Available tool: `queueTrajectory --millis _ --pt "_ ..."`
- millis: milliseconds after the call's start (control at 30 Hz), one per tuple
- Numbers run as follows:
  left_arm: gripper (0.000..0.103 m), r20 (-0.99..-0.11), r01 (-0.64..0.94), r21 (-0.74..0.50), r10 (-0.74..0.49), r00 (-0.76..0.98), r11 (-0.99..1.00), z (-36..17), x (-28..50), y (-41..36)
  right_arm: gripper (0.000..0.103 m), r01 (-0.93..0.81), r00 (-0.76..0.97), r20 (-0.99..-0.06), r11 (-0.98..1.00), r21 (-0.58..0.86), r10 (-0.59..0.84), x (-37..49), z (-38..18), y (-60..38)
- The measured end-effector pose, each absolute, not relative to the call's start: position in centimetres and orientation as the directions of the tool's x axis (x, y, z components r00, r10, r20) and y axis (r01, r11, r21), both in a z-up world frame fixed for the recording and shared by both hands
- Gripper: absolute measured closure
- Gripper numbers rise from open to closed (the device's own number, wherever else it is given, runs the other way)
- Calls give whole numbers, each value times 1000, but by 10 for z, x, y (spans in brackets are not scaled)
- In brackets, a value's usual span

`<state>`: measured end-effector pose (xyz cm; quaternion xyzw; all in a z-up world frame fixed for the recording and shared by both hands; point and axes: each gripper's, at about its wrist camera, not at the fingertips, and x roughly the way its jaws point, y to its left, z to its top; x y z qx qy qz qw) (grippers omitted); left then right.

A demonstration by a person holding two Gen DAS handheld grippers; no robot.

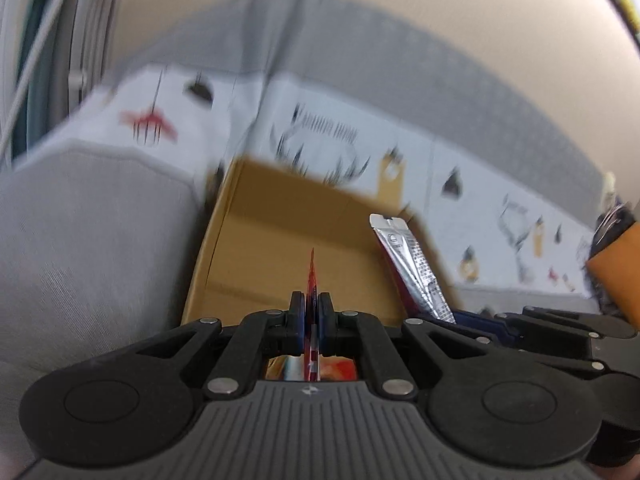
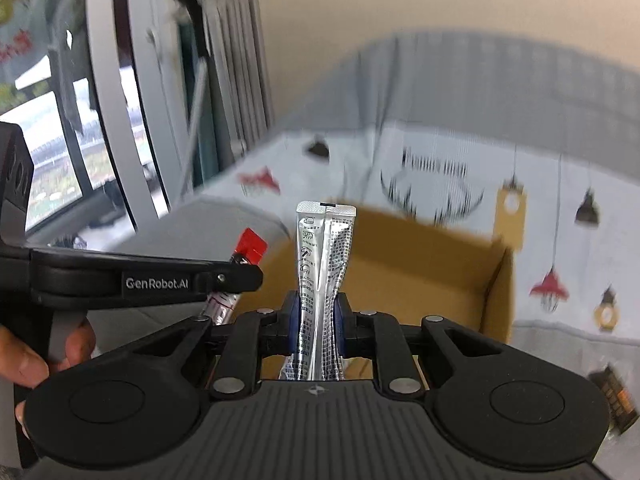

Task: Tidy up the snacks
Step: 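Carry both sticks over the box and open both tools to drop them, then grasp the clear candy bag with the left tool while the right grasps the chocolate bar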

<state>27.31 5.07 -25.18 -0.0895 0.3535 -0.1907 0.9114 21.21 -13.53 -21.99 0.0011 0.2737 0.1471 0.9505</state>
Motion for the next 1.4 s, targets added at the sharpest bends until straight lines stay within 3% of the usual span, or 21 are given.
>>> queueTrajectory --millis 233,500,533,600,633,700,767,833,967,1067,1400 --pt "97 -684 297 -278 -406 606 913 -303 303 49 84 -259 725 -633 959 114 271 250 -279 -133" --pt "96 -717 293 -219 -357 599 931 -314 302 38 83 -281 697 -654 951 129 294 260 -300 -131" --pt "92 -722 290 -221 -356 593 931 -311 300 38 78 -276 705 -652 955 107 278 262 -298 -131" --pt "62 -734 266 -204 -327 595 942 -304 298 36 56 -286 728 -635 956 60 258 258 -291 -132" --pt "56 -733 259 -213 -329 596 942 -299 295 35 53 -285 742 -622 958 44 249 253 -287 -135" --pt "27 -732 248 -224 -331 595 942 -291 289 31 47 -285 764 -589 957 57 263 243 -277 -149" --pt "14 -711 249 -199 -314 629 948 -280 280 19 34 -267 780 -559 958 108 281 232 -269 -172" --pt "13 -689 283 -178 -325 648 942 -269 270 -2 27 -245 805 -523 960 139 281 214 -261 -198" --pt "12 -660 363 -207 -404 634 908 -254 254 -54 25 -202 857 -459 972 120 235 175 -254 -247" --pt "12 -650 429 -214 -456 608 877 -255 249 -109 18 -156 873 -453 984 90 180 153 -257 -293" --pt "15 -730 580 -207 -519 445 788 -317 273 -283 21 -26 881 -470 999 47 45 161 -317 -443"
